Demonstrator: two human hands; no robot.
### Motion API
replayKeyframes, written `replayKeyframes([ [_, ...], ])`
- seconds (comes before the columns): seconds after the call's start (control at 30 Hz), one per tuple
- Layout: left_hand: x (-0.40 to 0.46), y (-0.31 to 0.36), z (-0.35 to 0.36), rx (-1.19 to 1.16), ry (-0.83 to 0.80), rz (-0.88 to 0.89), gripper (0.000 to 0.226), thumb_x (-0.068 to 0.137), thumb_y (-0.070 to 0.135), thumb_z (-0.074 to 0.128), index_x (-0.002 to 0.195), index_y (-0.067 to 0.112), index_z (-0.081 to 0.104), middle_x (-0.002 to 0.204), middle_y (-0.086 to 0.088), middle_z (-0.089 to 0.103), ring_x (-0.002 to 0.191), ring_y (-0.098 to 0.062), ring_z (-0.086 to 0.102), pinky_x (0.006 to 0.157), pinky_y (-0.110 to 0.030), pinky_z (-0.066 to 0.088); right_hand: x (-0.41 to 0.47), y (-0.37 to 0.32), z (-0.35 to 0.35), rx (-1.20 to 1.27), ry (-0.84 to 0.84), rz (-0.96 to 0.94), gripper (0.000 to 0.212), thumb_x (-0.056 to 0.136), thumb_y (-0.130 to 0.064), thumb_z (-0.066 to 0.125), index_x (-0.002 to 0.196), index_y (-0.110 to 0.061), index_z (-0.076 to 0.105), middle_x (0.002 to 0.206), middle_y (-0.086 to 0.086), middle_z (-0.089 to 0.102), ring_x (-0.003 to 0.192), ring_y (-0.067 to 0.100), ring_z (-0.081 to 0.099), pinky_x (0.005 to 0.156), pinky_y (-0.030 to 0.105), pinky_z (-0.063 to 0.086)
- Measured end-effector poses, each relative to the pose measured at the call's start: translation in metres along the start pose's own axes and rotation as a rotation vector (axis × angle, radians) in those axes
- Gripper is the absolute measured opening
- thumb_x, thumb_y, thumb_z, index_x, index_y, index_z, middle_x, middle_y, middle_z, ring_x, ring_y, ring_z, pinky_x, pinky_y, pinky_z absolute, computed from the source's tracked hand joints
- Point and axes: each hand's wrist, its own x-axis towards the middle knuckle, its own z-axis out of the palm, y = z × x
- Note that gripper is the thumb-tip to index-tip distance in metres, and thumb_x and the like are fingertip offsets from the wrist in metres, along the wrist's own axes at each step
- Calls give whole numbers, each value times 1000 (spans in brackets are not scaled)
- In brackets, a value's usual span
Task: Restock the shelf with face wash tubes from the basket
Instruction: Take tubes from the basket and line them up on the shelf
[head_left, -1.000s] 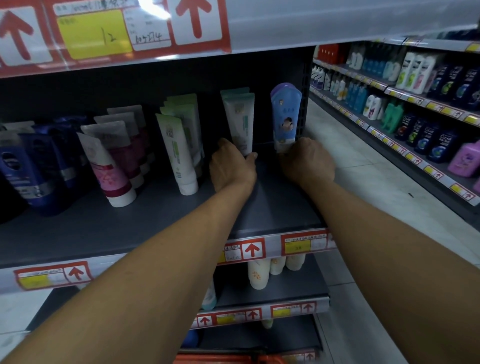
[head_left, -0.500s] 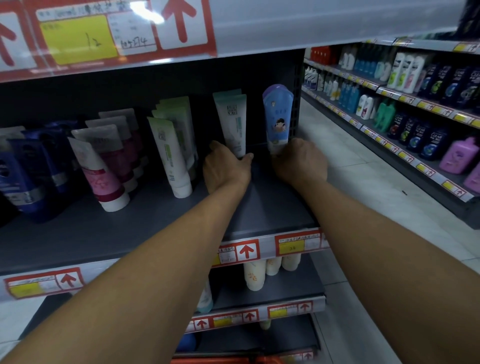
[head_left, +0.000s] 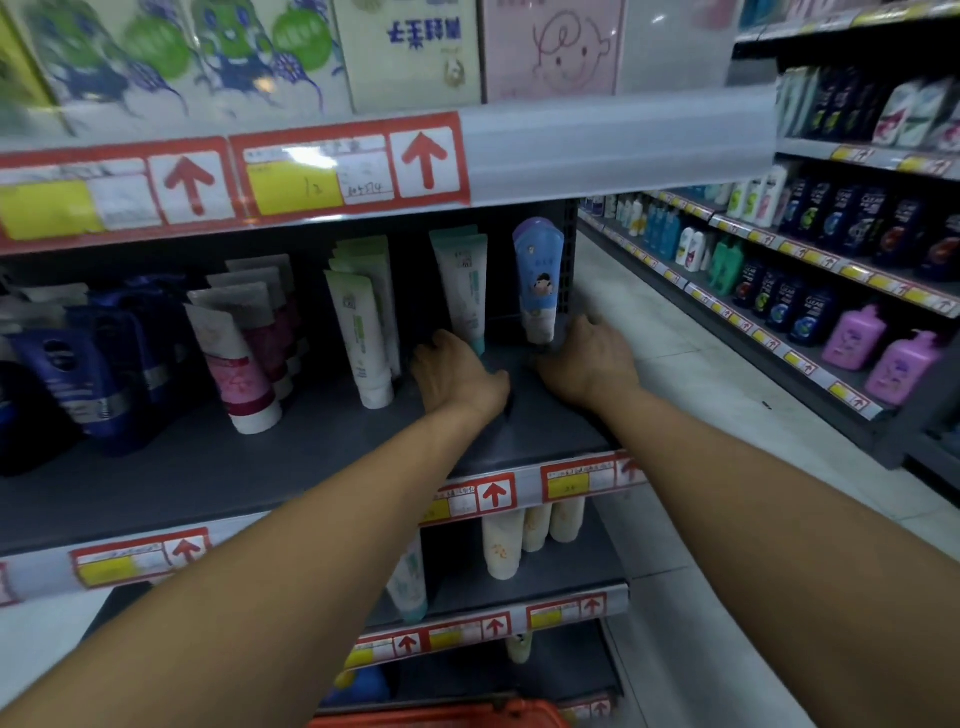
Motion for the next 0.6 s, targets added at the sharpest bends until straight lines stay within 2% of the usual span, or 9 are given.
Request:
replayKeyframes([
  [0.07, -12, -4, -6, 8, -85, 76, 68, 87, 34, 77, 142, 7, 48, 145, -17, 47, 135, -34, 46, 110, -40, 43, -14, -3, -6, -62, -23, -61, 64, 90, -50, 61, 139, -10, 49, 135, 15, 54, 123, 33, 52, 97, 36, 44],
  [0.2, -39, -15, -26, 48, -190, 218, 56, 90, 33, 72, 139, 11, 54, 140, -12, 52, 131, -29, 50, 107, -36, 46, -49, -13, -10, -150, -177, -126, 65, 94, -55, 49, 140, -10, 50, 135, 14, 53, 125, 31, 50, 98, 40, 44],
  [0.33, -69, -24, -56, 113, -207, 317, 41, 90, 30, 69, 127, 15, 60, 130, -7, 59, 122, -25, 56, 99, -38, 51, -83, -19, -13, -115, -105, -150, 45, 97, -50, 46, 110, -9, 60, 116, 12, 57, 111, 29, 53, 84, 37, 44],
  [0.47, -98, -41, -84, 169, -184, 406, 30, 88, 30, 67, 115, 17, 62, 117, -4, 62, 108, -22, 60, 89, -37, 53, -118, -28, -20, -127, -38, -196, 29, 93, -42, 49, 82, -15, 49, 92, 5, 50, 99, 27, 55, 73, 32, 40],
  [0.53, -110, -52, -96, 193, -165, 440, 28, 88, 30, 66, 112, 17, 62, 114, -4, 62, 105, -22, 60, 86, -37, 54, -133, -34, -23, -149, -22, -233, 28, 92, -41, 50, 81, -16, 46, 89, 4, 47, 98, 27, 54, 74, 33, 42],
  [0.6, -123, -65, -108, 190, -143, 457, 28, 87, 30, 65, 111, 16, 62, 114, -4, 62, 106, -23, 59, 86, -37, 53, -149, -43, -26, -184, -14, -262, 27, 92, -41, 50, 87, -15, 52, 97, 8, 53, 102, 27, 52, 80, 36, 45],
])
